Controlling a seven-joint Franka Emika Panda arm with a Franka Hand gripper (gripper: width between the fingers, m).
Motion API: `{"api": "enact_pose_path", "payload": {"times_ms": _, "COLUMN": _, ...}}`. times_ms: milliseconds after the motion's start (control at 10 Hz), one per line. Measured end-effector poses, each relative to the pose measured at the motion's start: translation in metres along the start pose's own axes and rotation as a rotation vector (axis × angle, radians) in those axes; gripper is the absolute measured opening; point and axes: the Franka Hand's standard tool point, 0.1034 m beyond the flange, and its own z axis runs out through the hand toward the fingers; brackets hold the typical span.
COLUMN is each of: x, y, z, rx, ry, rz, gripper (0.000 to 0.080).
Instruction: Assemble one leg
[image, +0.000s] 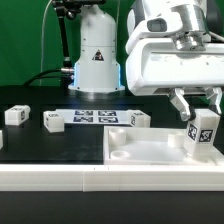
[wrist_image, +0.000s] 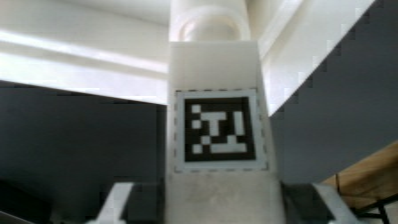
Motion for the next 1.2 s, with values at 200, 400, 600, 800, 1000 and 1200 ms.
{"api": "enact_pose_path", "payload": {"times_ms": 200, "x": 0.001, "y": 0.000, "z": 0.000, "rx": 0.005, "ry": -0.026, "rz": -0.003, "gripper": 0.0292}}
{"api": "enact_pose_path", "payload": {"times_ms": 400, "x": -0.003, "y": -0.001, "z": 0.002, "rx": 0.009, "ry": -0.047, "rz": -0.002, "gripper": 0.0474}}
{"api": "enact_pose_path", "payload": {"times_ms": 600, "x": -0.003, "y": -0.001, "z": 0.002, "rx": 0.010, "ry": -0.049, "rz": -0.002, "gripper": 0.0588}}
{"api": "enact_pose_path", "payload": {"times_ms": 800, "x": -0.004, "y": -0.001, "z": 0.002, "rx": 0.010, "ry": -0.050, "rz": -0.002, "gripper": 0.0646}}
{"api": "enact_pose_path", "payload": {"times_ms": 1000, "x": -0.003, "y": -0.001, "z": 0.002, "rx": 0.011, "ry": -0.051, "rz": -0.003, "gripper": 0.0649}}
{"api": "enact_pose_path", "payload": {"times_ms": 1200, "x": 0.007, "y": -0.005, "z": -0.009, "rx": 0.018, "ry": -0.064, "rz": -0.013, "gripper": 0.0649}}
